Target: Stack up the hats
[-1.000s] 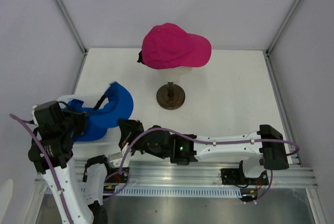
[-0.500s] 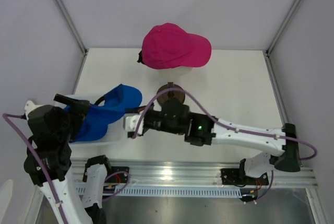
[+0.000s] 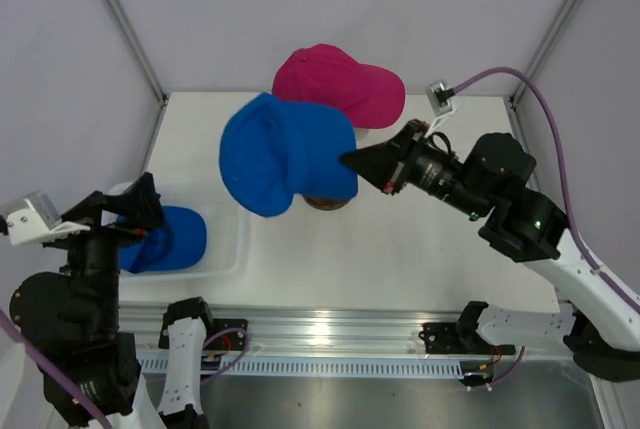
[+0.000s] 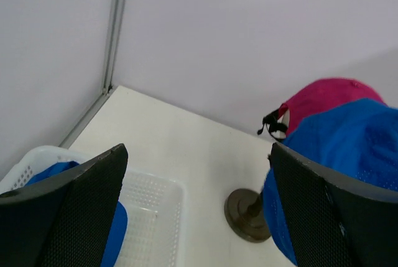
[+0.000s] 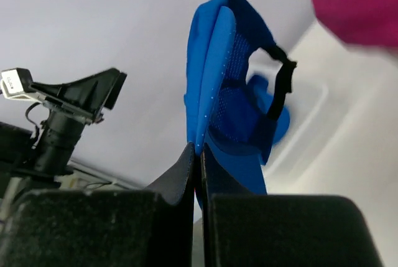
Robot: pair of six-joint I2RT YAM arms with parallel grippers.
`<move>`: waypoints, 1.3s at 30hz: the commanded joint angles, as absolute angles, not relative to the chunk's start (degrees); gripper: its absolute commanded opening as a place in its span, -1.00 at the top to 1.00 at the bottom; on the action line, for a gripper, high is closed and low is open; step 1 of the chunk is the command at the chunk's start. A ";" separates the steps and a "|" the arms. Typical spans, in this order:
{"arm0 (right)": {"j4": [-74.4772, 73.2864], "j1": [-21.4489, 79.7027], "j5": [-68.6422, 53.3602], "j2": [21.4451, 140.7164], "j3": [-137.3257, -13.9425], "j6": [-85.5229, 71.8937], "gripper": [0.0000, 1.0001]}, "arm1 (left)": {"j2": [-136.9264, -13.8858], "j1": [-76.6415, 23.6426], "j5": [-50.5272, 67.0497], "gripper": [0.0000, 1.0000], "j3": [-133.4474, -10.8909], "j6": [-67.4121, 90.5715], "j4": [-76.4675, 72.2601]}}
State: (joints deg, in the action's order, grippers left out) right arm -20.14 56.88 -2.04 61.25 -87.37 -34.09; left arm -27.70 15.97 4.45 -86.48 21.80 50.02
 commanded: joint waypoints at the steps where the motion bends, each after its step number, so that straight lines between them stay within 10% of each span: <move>1: -31.20 51.16 -13.08 55.39 -78.78 -62.46 1.00 | -29.27 15.73 11.95 -0.99 -81.66 16.78 49.04; 5: -24.82 45.98 -17.04 43.80 -55.70 -80.96 1.00 | -25.76 15.82 16.16 -0.99 -70.25 19.24 46.41; 11: -19.94 40.25 -8.29 35.08 -55.11 -82.97 1.00 | -26.02 15.73 21.27 -0.99 -67.60 21.26 48.60; 15: 7.46 39.73 -10.53 31.37 -44.56 -93.77 1.00 | -25.93 15.73 27.15 -0.99 -61.80 25.82 46.23; 22: -34.52 37.71 -9.08 33.59 -55.39 -79.26 1.00 | -25.84 15.73 32.35 -0.99 -51.68 32.09 41.83; 39: -15.09 37.61 -30.50 60.21 -89.59 -77.89 1.00 | -27.07 15.73 29.79 -0.99 -55.47 30.41 42.80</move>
